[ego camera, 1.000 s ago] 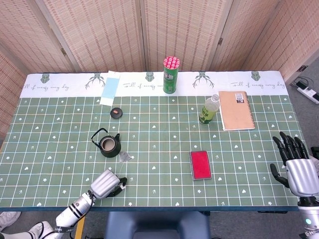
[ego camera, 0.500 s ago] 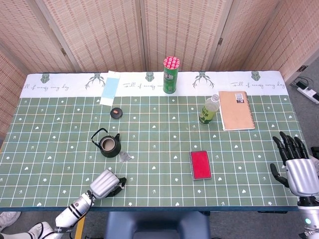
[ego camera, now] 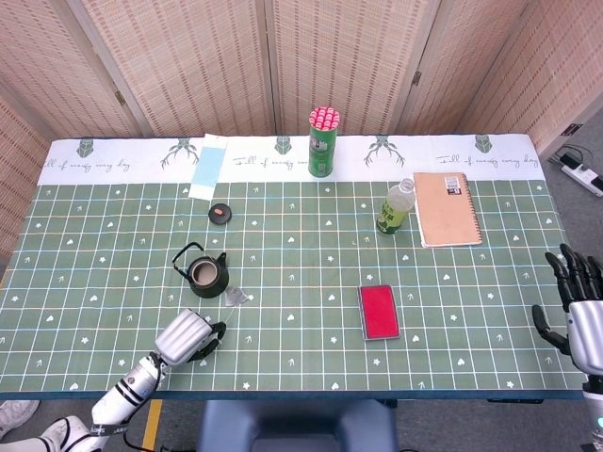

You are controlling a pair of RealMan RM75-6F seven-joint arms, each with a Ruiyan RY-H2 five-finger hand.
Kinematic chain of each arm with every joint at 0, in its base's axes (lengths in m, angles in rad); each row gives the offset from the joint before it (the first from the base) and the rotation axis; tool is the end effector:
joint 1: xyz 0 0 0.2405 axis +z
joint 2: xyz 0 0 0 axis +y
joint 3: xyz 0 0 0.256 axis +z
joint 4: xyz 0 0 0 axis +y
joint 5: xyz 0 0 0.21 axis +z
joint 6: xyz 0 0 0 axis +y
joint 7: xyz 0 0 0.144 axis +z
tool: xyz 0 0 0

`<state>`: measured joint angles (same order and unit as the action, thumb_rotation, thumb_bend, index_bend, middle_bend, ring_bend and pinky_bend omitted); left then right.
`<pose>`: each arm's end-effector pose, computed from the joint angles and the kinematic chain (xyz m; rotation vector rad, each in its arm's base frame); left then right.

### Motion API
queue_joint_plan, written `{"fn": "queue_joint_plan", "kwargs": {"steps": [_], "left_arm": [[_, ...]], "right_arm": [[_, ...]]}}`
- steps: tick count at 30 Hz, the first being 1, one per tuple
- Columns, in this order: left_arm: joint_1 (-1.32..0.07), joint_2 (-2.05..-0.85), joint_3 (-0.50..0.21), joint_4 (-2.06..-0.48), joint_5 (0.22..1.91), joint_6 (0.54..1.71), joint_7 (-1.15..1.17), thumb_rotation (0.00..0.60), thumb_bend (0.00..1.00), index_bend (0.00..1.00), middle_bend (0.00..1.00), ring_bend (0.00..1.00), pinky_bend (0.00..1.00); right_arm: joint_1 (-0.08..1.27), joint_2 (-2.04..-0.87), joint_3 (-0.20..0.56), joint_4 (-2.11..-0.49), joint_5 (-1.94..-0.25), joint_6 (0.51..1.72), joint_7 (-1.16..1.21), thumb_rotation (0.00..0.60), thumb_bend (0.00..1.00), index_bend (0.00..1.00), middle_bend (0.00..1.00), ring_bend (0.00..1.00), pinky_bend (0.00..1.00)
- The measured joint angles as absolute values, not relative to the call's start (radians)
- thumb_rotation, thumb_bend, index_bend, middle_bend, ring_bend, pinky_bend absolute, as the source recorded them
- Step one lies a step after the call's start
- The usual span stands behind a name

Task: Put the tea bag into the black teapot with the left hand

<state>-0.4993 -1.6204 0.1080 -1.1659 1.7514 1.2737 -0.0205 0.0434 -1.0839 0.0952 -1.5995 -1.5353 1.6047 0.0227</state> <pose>-0.2285 0.2484 -0.0304 -2.0947 -0.7140 -1.0889 -0.3074 -0.1762 0.1915 1.3077 -0.7693 0.9803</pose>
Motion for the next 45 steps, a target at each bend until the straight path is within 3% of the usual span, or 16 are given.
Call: {"fn": "queue_joint_plan", "kwargs": {"steps": [10, 26, 45], "left_arm": [[-0.528, -1.514, 0.026, -1.253, 1.727, 1.303, 0.071, 0.600, 0.45, 0.57, 0.95, 0.93, 0.97], [-0.611, -1.294, -0.140, -1.484, 1.589, 1.223, 0.271, 0.600, 0.45, 0.57, 0.95, 0.93, 0.97], [-0.675, -1.234, -0.206, -1.558, 1.529, 1.181, 0.346, 0.600, 0.45, 0.57, 0.95, 0.93, 0.97]], "right_arm": [[0.041, -1.079, 0.089, -1.599, -1.554, 1.607, 0.041, 0.600, 0.45, 0.00, 0.00, 0.00, 0.00], [0.055, -1.081, 0.093, -1.590, -1.536, 1.570, 0.043, 0.600, 0.45, 0.00, 0.00, 0.00, 0.00], [0.066, -1.087, 0.100, -1.586, -1.510, 1.541, 0.033, 0.600, 0.45, 0.00, 0.00, 0.00, 0.00]]}}
